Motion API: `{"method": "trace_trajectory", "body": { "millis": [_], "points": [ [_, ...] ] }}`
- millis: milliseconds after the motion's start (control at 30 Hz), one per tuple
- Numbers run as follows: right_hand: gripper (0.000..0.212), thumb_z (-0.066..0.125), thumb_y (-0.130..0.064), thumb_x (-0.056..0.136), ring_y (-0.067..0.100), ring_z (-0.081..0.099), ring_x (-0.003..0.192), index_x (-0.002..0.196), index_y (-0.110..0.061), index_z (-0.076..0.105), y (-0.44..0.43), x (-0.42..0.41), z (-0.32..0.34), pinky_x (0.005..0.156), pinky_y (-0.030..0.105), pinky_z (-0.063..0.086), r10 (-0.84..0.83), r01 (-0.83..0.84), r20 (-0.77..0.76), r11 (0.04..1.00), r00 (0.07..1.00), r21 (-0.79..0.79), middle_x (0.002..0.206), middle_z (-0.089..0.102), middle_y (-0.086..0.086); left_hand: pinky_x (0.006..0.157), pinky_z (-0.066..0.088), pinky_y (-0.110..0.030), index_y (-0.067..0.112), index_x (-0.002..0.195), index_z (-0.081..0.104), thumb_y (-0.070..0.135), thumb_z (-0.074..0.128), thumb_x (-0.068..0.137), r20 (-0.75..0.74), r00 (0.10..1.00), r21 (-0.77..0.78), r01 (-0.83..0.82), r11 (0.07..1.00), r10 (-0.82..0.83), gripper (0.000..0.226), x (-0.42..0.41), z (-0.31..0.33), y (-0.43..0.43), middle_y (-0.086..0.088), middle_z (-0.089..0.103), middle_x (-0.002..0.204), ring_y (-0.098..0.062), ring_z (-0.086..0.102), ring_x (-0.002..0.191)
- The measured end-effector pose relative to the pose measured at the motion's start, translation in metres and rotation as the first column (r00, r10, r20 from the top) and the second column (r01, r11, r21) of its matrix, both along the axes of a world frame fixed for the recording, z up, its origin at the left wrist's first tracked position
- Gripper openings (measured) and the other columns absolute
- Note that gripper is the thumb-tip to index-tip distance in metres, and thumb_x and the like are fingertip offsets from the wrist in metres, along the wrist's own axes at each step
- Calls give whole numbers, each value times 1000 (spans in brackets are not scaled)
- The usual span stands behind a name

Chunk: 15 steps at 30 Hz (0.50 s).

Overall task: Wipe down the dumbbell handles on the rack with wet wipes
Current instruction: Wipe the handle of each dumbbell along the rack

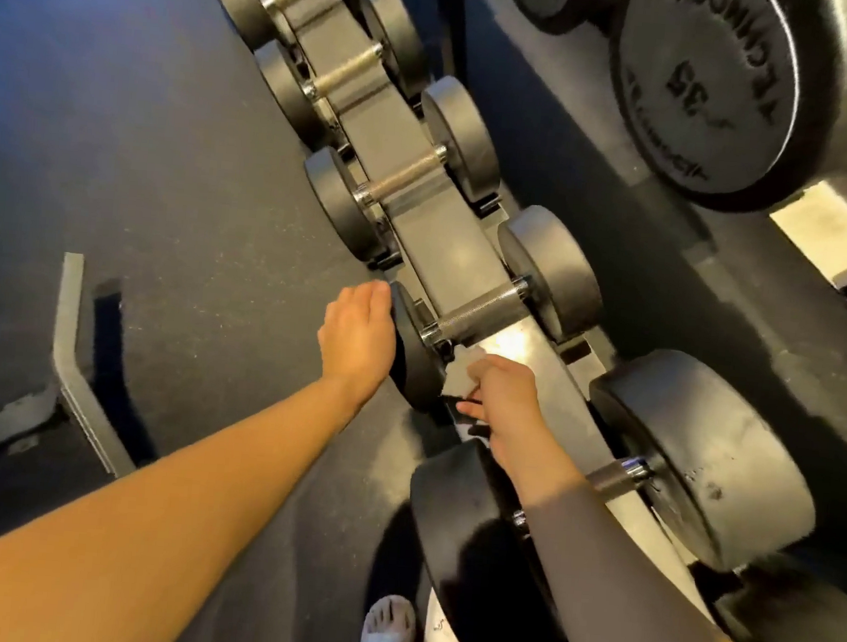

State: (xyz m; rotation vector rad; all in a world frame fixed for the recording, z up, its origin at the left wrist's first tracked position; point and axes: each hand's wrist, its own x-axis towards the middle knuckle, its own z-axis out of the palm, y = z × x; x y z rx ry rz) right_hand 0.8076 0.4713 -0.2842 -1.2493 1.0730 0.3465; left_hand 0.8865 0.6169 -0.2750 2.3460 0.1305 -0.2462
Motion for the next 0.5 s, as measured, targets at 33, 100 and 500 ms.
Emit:
{"method": "trace_trajectory", "body": {
  "millis": [33,100,500],
  "points": [
    [26,62,-9,97,25,66,80,123,-5,66,1,7,-7,75,39,61,-8,8,11,1000,1000,22,108,69,20,87,47,-54,24,75,52,43,26,98,-21,1000,-50,-17,999,16,40,4,-8,-6,-14,59,92,-41,57,99],
    [31,65,-11,95,20,63,73,127,-10,66,5,15,-18,55,26,52,6,-6,42,1000,999,18,113,71,17,95,43,-43,20,90,60,33,28,107,-57,995,-152,-94,984,86,39,5,-16,-14,-5,58,100,-29,55,105],
    [27,51,2,97,16,45,62,101,-12,73,5,30,-30,42,19,33,47,-49,31,996,998,77,83,63,12,112,37,-35,19,134,62,24,31,111,37,981,-126,-184,975,189,40,-2,-23,-18,-2,60,132,-18,51,125]
  ]
}}
